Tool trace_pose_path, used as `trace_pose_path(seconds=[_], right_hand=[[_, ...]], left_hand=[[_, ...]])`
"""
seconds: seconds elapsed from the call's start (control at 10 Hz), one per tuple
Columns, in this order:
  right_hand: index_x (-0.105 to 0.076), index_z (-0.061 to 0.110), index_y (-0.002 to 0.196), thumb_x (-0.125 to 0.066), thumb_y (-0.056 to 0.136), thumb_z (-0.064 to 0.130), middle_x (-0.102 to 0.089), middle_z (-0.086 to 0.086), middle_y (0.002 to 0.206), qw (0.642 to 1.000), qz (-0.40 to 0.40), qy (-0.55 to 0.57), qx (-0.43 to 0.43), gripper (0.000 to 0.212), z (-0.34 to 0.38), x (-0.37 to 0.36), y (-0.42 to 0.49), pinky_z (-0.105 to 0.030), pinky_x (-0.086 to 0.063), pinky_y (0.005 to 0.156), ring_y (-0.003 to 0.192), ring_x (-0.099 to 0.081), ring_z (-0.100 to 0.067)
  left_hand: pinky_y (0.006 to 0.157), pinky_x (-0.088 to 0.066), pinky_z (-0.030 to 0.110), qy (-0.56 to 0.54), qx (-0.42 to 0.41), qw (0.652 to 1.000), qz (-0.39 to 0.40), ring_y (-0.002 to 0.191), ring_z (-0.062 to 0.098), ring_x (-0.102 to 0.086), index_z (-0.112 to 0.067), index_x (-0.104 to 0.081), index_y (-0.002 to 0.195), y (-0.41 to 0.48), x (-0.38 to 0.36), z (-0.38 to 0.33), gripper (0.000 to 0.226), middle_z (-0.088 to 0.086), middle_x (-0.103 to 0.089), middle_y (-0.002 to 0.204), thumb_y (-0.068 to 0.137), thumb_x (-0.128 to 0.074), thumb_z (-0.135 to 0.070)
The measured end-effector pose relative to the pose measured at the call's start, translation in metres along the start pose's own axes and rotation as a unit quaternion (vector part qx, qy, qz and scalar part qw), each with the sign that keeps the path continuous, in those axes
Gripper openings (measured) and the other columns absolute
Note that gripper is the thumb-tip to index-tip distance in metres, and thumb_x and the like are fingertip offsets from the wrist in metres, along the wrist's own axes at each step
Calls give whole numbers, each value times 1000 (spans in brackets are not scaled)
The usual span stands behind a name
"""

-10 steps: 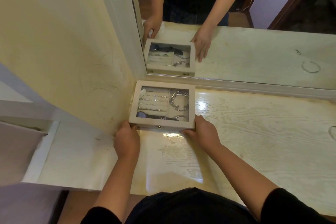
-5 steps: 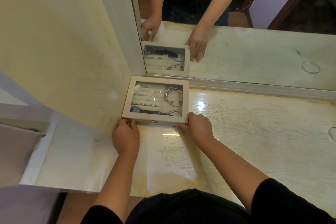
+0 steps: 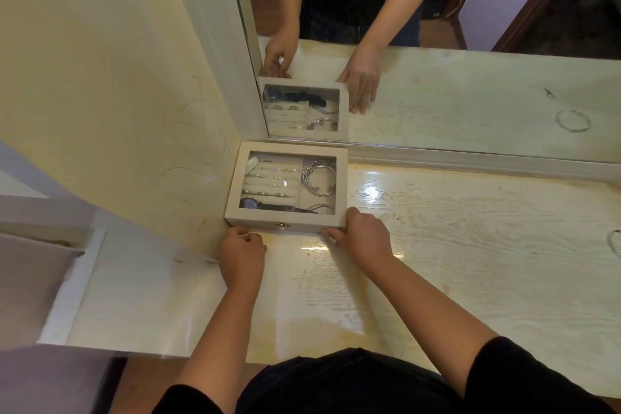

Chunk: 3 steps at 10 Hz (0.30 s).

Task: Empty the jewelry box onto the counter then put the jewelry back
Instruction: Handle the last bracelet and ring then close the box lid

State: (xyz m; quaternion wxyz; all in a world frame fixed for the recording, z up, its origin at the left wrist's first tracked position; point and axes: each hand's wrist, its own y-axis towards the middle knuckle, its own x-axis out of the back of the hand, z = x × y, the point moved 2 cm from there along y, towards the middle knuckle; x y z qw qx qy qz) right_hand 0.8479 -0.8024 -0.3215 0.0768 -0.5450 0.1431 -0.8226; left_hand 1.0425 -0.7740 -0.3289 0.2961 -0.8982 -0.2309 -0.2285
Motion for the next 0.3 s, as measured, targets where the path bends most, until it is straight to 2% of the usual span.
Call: trace_pose_path(seconds=[0.1,0.2,0.3], right_hand=[[-46,15,83,-63,80,52,-50,4,70,995,10,94,-4,41,-11,0,-7,-26,-29,49,67,-47,-18],[-56,12,96,-64,80,49,-61,-2,89,982,37,183,-20,41,-17,2,-11,-31,-44,63,78,-57,-20],[-54,10,123,-57,89,36,-62,-6,119,969,19,243,-30,42,-24,5,-19,-25,-42,86,110,-57,-20]], left_hand=[[59,-42,24,-63,28,997,33,66,15,-61,-10,-58,99,-11,-7,4,18,7,-67,80,84,-51,-5],[57,-42,23,-85,32,994,61,64,11,-61,-12,-58,96,-22,-14,2,17,0,-67,76,84,-48,-3],[59,-42,21,-104,-6,988,111,64,10,-62,-18,-57,91,-36,-23,-9,17,-2,-67,78,85,-46,-5]])
